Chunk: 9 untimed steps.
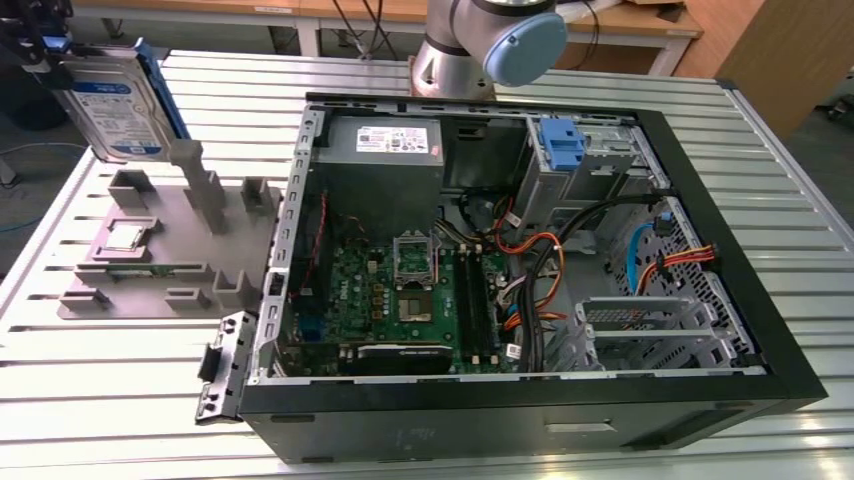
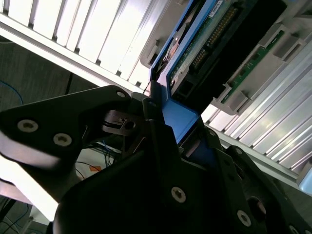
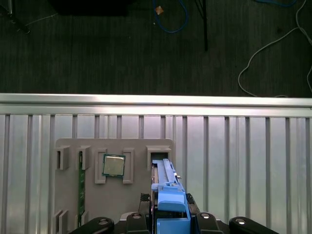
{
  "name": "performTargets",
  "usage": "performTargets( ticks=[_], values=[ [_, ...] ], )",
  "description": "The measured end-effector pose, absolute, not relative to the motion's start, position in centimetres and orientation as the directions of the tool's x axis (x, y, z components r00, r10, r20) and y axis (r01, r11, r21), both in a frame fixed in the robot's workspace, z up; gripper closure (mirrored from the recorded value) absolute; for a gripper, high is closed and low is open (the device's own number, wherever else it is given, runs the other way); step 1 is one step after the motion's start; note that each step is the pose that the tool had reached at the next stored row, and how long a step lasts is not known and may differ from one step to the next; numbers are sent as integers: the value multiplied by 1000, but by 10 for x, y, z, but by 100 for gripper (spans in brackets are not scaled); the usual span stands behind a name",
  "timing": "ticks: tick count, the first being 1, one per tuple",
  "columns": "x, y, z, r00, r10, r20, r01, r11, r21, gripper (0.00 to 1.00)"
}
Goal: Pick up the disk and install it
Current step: 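Pick up the disk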
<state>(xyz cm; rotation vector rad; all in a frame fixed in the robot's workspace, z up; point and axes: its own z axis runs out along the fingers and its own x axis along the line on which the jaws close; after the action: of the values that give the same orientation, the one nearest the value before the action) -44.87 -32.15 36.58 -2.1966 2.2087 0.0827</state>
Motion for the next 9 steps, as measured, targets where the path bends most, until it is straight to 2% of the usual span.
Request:
performTargets(
  ticks=[9],
  values=[
    [-449,-322,368,-6,-998,-55,-1000,5,20,63]
  ],
)
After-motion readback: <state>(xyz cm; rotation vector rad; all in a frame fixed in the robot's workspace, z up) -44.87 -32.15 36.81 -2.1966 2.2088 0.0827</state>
